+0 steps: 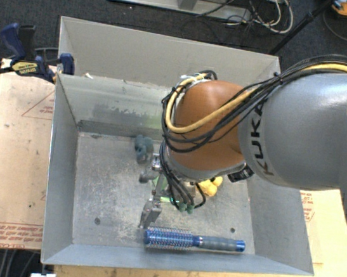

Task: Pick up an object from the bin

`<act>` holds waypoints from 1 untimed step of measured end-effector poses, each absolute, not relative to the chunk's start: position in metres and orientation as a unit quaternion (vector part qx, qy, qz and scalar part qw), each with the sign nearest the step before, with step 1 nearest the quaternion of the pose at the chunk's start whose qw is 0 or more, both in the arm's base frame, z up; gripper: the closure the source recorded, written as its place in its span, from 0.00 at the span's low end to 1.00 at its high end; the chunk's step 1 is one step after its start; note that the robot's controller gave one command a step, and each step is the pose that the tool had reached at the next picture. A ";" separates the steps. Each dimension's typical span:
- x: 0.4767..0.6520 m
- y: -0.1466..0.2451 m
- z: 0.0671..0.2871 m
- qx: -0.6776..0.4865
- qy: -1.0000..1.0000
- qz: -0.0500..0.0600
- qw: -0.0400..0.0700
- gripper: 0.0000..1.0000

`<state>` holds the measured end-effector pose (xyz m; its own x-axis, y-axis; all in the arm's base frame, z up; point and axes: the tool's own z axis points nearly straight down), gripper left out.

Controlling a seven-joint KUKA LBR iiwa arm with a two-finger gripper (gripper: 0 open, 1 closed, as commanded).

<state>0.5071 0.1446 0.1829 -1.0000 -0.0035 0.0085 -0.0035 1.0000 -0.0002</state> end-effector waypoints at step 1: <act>0.493 0.070 0.129 -0.082 -0.997 0.001 0.003 0.00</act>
Offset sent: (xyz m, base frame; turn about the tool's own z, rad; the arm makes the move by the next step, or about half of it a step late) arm -0.0133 -0.0731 -0.0518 0.1634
